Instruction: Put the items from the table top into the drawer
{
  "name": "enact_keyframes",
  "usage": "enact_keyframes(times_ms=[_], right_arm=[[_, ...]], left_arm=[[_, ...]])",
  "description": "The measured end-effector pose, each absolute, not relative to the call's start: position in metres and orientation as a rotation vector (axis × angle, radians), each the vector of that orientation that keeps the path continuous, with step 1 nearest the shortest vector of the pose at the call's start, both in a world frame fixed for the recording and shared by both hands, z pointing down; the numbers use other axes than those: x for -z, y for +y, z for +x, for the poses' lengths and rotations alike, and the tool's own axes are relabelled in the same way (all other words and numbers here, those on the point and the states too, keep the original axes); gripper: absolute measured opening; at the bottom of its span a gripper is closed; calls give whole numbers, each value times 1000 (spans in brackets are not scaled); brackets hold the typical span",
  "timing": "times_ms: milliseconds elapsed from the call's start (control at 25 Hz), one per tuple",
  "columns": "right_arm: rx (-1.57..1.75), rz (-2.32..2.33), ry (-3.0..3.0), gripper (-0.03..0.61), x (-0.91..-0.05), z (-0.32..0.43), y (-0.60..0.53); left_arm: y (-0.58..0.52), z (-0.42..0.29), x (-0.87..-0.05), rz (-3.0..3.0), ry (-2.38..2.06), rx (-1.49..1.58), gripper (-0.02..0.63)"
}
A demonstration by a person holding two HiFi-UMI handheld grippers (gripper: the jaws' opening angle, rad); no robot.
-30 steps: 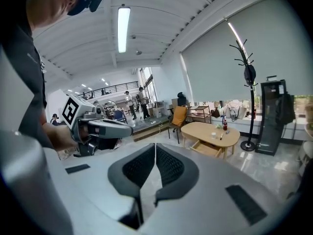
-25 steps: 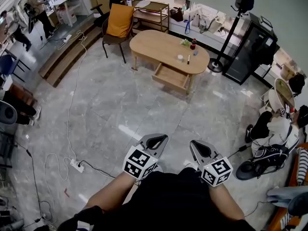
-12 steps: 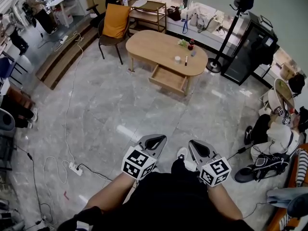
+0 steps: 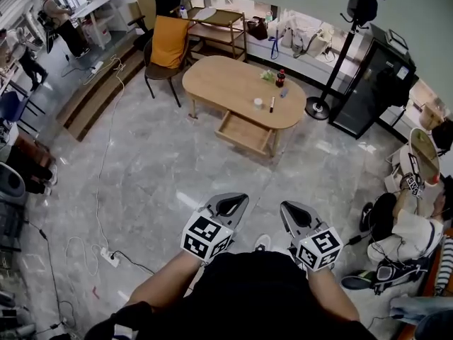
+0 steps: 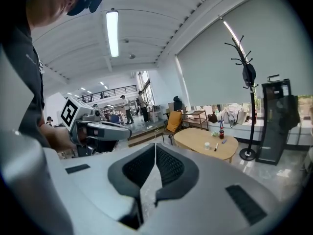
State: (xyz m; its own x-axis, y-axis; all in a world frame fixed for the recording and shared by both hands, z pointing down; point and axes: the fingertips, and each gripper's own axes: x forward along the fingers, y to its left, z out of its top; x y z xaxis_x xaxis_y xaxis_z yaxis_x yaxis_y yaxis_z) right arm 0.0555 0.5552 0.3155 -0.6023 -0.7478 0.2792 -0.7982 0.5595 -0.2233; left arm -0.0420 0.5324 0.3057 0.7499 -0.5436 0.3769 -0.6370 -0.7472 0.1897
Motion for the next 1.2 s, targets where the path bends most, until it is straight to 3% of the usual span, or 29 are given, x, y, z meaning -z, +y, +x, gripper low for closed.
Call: enact_keyframes(times_ms=[520,880,1200], right_arm=[[-520,1217,-2647,5,-332,125,473],[-526,1183,-2642,5,-346,117,393],[-523,1210,-2564,5,-353,81,260]], left_arm=[[456,23,-318,2619,-987,-488,2],[372,8,-327,2615,-1041,-468,2],[225,-29,-333,2628,-1005,-460,2]])
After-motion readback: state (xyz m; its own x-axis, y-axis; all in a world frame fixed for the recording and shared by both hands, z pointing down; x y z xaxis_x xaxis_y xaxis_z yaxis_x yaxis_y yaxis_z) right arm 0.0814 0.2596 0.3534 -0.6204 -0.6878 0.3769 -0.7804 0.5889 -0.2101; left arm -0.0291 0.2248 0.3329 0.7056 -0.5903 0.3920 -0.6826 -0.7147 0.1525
